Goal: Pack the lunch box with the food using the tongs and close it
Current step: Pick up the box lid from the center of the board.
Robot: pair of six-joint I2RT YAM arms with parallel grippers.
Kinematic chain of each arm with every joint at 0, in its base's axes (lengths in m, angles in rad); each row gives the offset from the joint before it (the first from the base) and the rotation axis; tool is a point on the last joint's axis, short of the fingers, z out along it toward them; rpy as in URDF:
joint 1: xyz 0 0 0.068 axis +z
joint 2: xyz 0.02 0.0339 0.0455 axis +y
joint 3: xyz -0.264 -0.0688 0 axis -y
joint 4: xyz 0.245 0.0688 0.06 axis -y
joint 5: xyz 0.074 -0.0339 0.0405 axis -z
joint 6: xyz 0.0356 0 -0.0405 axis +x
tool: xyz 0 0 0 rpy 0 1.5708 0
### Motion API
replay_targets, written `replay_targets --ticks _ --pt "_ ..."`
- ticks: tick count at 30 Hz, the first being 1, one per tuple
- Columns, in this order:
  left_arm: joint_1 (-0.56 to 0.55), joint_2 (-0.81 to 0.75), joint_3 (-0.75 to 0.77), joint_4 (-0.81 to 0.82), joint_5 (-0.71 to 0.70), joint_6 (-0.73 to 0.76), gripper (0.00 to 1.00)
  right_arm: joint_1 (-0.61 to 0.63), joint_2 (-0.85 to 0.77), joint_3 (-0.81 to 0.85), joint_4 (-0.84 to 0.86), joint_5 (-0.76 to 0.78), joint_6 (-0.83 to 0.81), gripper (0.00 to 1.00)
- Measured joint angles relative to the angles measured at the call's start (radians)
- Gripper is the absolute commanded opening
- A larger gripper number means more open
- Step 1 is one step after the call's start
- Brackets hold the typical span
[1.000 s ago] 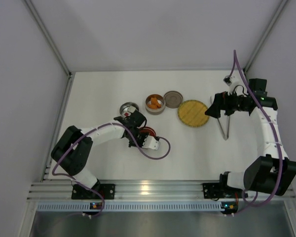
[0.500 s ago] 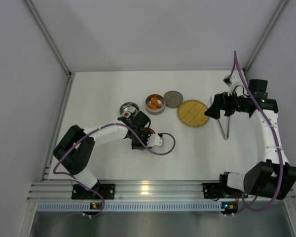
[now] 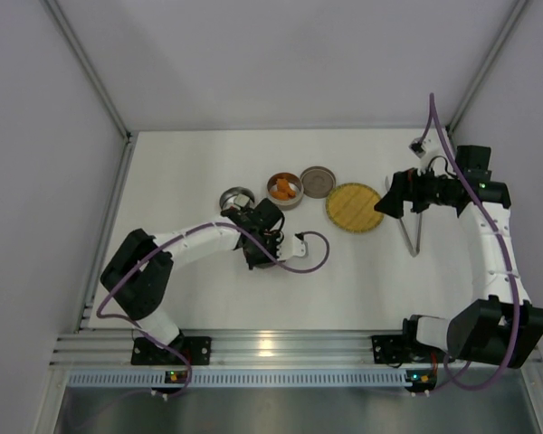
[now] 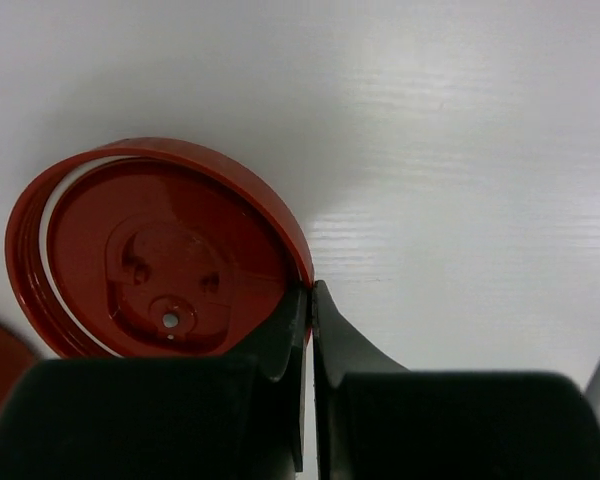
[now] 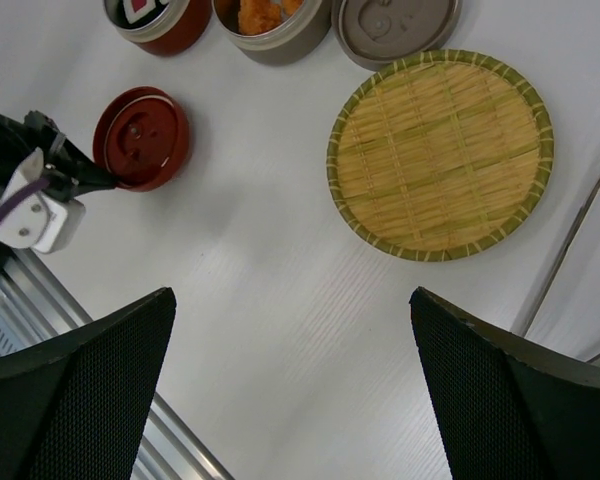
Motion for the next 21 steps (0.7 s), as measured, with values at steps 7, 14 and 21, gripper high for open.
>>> replay_targets --ticks 7,14,21 --pt "0.019 -0.155 0.411 -0.186 0.189 -0.081 0.0 0.001 -0.042 -0.065 0.06 -0.08 0.05 0.95" --pt "0.04 -0.367 0.476 -0.231 0.406 -0.132 0.0 0.033 -0.087 -0.275 0.344 -0.287 0.255 0.81" --pt "0.083 -0.37 0.451 -0.261 0.528 -0.198 0.0 0.254 -0.165 -0.406 0.714 -0.336 0.439 0.76"
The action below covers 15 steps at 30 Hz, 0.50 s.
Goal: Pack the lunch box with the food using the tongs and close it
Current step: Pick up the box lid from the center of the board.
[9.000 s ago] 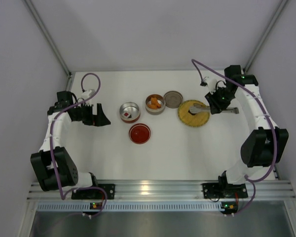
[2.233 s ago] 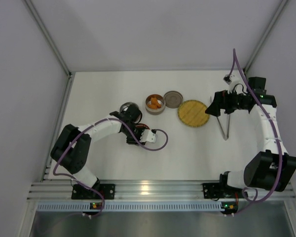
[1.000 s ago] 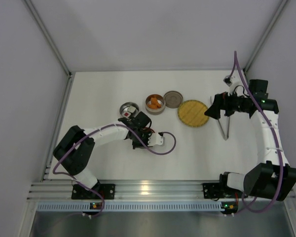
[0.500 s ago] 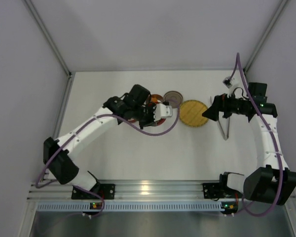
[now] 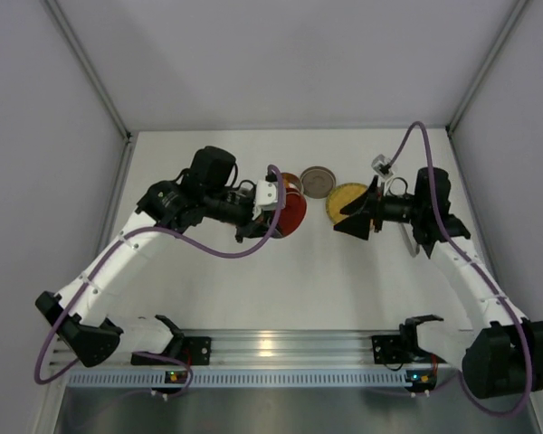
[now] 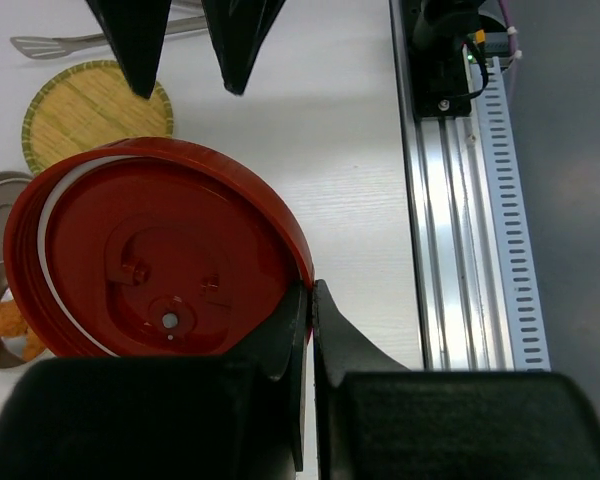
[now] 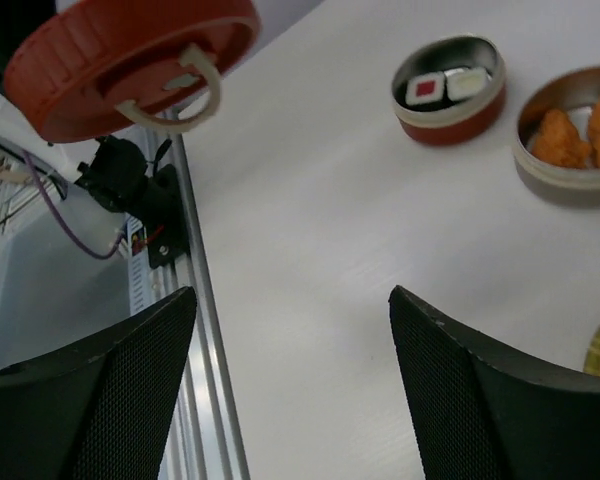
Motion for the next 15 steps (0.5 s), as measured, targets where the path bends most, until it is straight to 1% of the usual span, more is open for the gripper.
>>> replay_targets --ticks 3,4,6,10,11,15 --pt "0.001 0.005 0.0 -0.002 0.03 -0.019 0.0 0.117 -0.011 -0.012 0.154 0.01 0.078 0.73" --pt "0.001 0.007 0.0 -0.002 0.037 -0.03 0.0 0.143 -0.005 -0.023 0.222 0.009 0.124 0.73" --pt "0.001 0.009 0.0 0.003 0.044 -0.053 0.0 0.164 0.029 -0.052 0.393 0.0 0.267 0.71" --pt "0.001 0.008 0.0 0.046 0.048 -0.112 0.0 0.161 0.216 -0.097 0.865 -0.004 0.686 0.69" --pt "0.001 0.007 -0.002 0.063 0.047 -0.127 0.0 0.159 0.278 -0.107 0.994 -0.003 0.823 0.67" --pt "0.002 -0.007 -0.016 0.123 0.037 -0.171 0.0 0.159 0.399 -0.111 1.209 0.015 1.108 0.63"
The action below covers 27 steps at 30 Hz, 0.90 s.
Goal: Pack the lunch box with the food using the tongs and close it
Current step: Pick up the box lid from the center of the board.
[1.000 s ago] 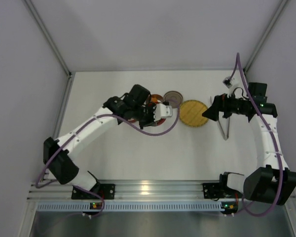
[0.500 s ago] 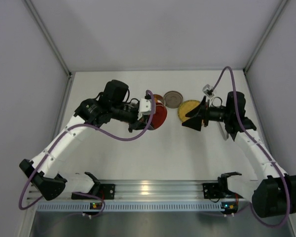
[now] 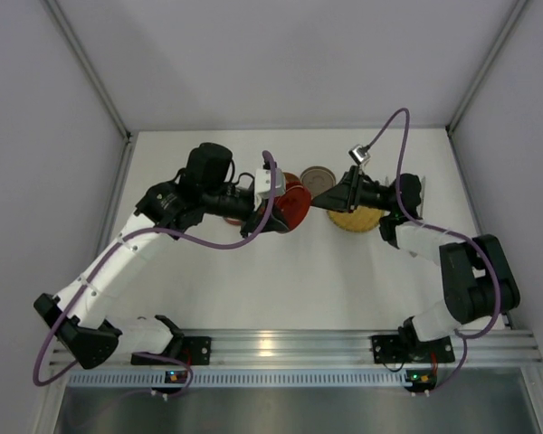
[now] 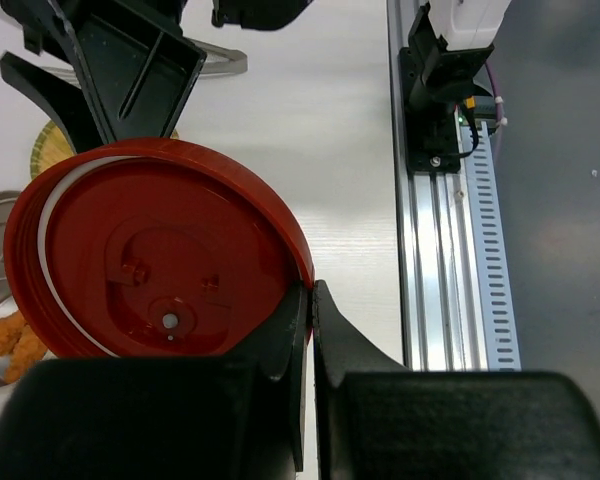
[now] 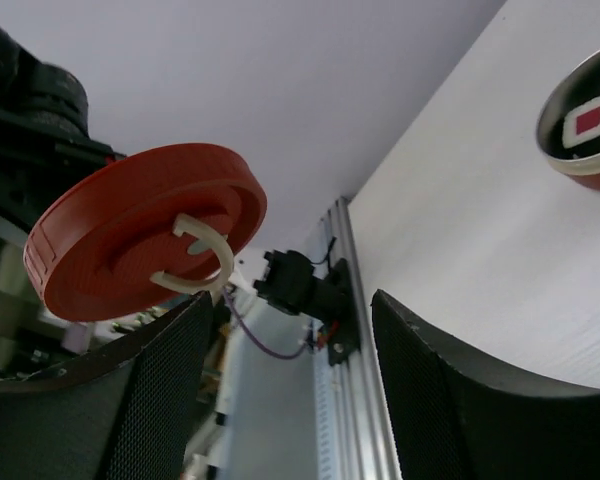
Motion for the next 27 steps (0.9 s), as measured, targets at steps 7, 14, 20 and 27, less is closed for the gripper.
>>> replay_targets --ticks 7,14,20,27 --pt "0.0 -0.018 -0.004 0.059 -0.015 -0.02 0.0 0.006 0.1 0.033 0.148 0.03 0.327 0.58" --pt "0.0 -0.018 -0.017 0.073 -0.016 -0.038 0.0 0.077 0.106 0.067 0.191 0.019 0.393 0.56" --pt "0.0 -0.018 -0.017 0.092 -0.008 -0.066 0.0 0.137 0.106 0.093 0.198 -0.016 0.393 0.54" --pt "0.001 -0.018 -0.017 0.1 0.002 -0.078 0.0 0.16 0.125 0.13 0.204 -0.042 0.388 0.45"
